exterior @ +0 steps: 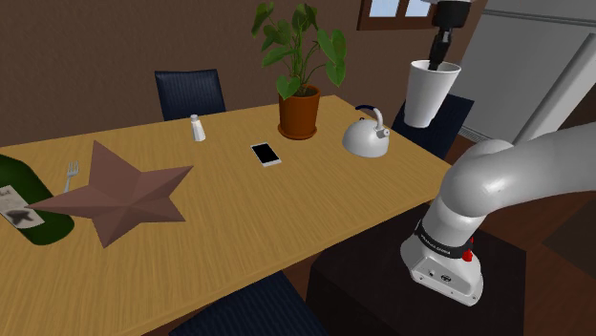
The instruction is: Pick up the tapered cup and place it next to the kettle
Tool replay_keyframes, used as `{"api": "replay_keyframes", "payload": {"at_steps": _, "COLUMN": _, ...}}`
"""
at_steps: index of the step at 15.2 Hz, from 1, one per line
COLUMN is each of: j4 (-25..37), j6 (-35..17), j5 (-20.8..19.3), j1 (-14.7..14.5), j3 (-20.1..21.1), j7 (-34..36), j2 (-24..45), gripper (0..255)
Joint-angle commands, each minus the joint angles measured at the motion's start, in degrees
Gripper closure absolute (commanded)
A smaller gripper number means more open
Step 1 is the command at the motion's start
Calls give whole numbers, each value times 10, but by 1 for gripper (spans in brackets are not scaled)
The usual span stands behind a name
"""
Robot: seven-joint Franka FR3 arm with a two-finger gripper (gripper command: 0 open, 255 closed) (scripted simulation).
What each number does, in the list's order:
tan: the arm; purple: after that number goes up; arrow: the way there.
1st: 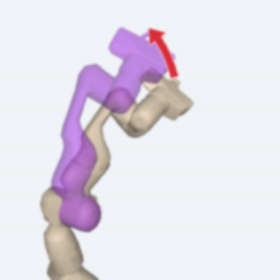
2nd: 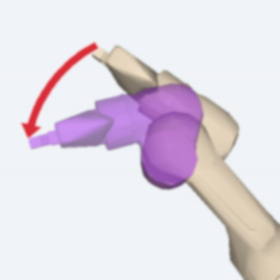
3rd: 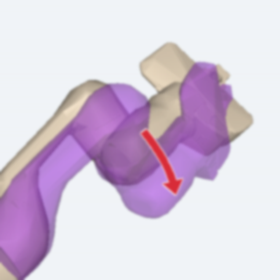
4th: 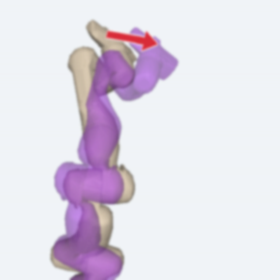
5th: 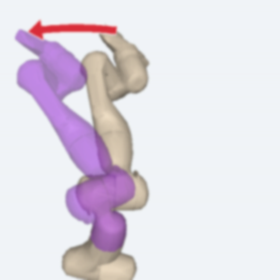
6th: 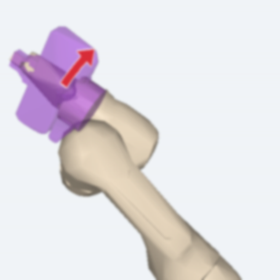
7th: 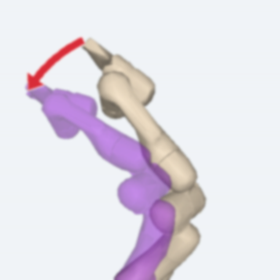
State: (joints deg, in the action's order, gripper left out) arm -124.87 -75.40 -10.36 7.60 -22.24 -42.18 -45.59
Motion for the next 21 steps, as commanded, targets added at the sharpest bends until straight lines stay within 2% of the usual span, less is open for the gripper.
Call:
{"api": "replay_keyframes", "payload": {"at_steps": 1, "j4": 7, "j6": 7, "j5": -21, "j1": 6, "j3": -23, "j7": -28, "j2": -3, "gripper": 255}}
{"api": "replay_keyframes", "payload": {"at_steps": 6, "j4": 36, "j6": 20, "j5": -70, "j1": 16, "j3": -85, "j7": -98, "j2": 0, "gripper": 255}}
{"api": "replay_keyframes", "payload": {"at_steps": 12, "j4": 89, "j6": 27, "j5": -123, "j1": 16, "j3": -164, "j7": -184, "j2": 21, "gripper": 255}}
{"api": "replay_keyframes", "payload": {"at_steps": 21, "j4": 8, "j6": -31, "j5": -141, "j1": 27, "j3": -180, "j7": -175, "j2": -4, "gripper": 255}}
